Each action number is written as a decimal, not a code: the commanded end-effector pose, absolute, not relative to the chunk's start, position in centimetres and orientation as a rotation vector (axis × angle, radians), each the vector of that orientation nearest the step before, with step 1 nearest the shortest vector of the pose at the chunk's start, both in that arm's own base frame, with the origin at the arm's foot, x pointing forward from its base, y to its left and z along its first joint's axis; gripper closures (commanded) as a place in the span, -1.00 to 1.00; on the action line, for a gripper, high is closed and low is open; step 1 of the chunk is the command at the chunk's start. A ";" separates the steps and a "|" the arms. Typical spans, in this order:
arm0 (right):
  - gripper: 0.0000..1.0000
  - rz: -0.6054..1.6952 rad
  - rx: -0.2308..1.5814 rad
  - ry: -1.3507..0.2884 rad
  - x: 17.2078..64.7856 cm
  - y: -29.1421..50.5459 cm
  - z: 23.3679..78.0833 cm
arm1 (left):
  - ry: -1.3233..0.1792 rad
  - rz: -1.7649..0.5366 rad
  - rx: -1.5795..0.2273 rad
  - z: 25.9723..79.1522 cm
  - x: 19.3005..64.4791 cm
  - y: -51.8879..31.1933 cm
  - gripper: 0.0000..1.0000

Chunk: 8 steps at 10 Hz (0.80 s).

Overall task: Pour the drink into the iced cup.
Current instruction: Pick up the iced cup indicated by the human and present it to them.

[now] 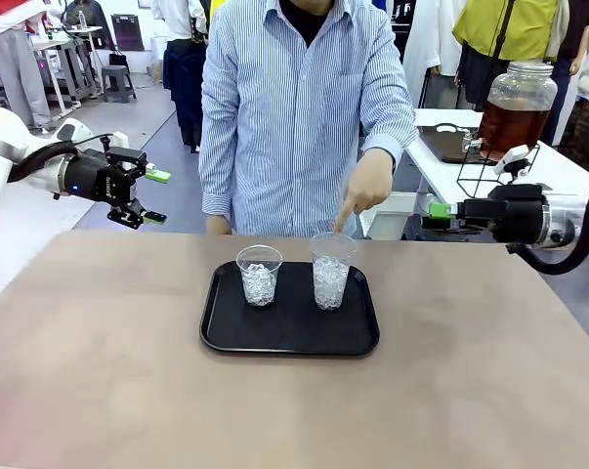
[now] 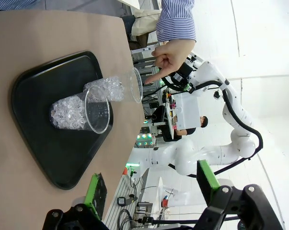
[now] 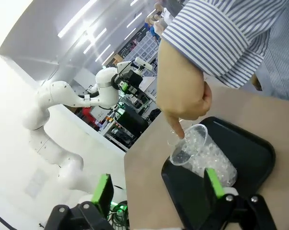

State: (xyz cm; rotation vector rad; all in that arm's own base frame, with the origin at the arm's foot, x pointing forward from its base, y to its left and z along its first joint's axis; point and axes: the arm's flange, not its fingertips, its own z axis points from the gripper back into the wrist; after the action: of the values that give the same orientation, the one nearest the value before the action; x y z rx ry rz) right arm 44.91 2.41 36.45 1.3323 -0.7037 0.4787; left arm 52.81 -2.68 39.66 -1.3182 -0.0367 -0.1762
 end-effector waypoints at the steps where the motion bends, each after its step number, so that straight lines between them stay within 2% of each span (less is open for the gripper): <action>1: -1.00 0.480 1.333 -0.703 44.9 2.5 36.5 | -0.038 -0.181 -1.317 39.8 52.8 -2.6 -1.00; 4: -1.00 0.714 1.179 -1.011 46.3 3.8 33.7 | -0.038 -0.181 -1.317 39.8 52.8 -2.6 -1.00; 6: -1.00 0.938 1.142 -1.077 46.6 4.4 31.9 | -0.038 -0.181 -1.317 39.8 52.8 -2.6 -1.00; 8: -1.00 1.062 1.165 -1.095 47.3 5.3 30.4 | -0.038 -0.181 -1.317 39.8 52.8 -2.6 -1.00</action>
State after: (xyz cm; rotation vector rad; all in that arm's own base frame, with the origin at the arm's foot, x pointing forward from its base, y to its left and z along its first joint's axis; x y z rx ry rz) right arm 46.36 5.11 31.12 1.1454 -1.0797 0.9962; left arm 52.81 -2.67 39.66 -1.3182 -0.0368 -0.1761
